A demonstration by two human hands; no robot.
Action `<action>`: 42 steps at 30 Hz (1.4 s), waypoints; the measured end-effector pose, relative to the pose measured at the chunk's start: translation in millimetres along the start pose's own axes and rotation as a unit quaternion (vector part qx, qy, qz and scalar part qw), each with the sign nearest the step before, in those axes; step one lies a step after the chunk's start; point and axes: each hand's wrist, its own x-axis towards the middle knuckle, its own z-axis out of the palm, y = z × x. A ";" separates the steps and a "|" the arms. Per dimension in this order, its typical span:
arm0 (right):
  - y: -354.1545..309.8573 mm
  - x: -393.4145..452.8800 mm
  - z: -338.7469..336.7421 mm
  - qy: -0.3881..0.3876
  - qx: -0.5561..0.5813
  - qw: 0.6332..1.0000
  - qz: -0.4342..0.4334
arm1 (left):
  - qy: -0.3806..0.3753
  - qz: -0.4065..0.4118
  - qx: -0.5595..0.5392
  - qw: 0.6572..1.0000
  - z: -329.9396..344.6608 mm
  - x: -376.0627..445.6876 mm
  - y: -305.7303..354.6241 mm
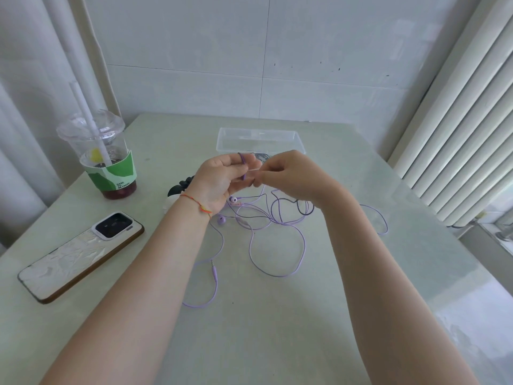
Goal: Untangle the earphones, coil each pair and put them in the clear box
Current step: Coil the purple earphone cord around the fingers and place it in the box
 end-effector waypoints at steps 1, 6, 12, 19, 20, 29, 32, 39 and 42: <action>-0.4 -0.4 -1.4 0.002 0.004 1.000 -0.002 | 0.000 -0.001 0.029 1.000 1.3 -1.6 1.3; -0.7 -2.1 -5.6 -0.015 -0.011 1.000 -0.002 | 0.006 -0.001 0.057 0.998 2.3 -4.2 3.4; 2.1 3.2 -2.5 -0.026 -0.080 0.996 0.017 | 0.022 0.005 0.005 1.000 -0.8 -0.8 4.3; 7.0 8.5 9.2 -0.076 -0.093 0.990 0.078 | -0.026 -0.069 -0.204 0.976 0.1 -0.8 14.1; 7.9 9.2 9.6 -0.077 -0.093 0.989 0.087 | -0.029 -0.079 -0.219 0.972 1.1 -1.0 14.6; -0.5 1.1 8.2 -0.093 -0.105 0.989 0.051 | -0.032 -0.041 -0.218 0.975 -1.9 3.0 11.7; -4.9 -2.0 4.9 -0.087 -0.074 0.993 0.027 | -0.029 -0.025 -0.138 0.990 -3.4 1.9 6.9; -3.9 -1.9 -3.9 -0.030 -0.039 0.999 0.009 | -0.045 -0.038 0.049 0.997 -1.2 -2.6 6.6; 0.4 1.1 -7.8 0.012 -0.033 0.999 0.000 | -0.087 -0.058 0.077 0.991 2.1 -4.5 7.3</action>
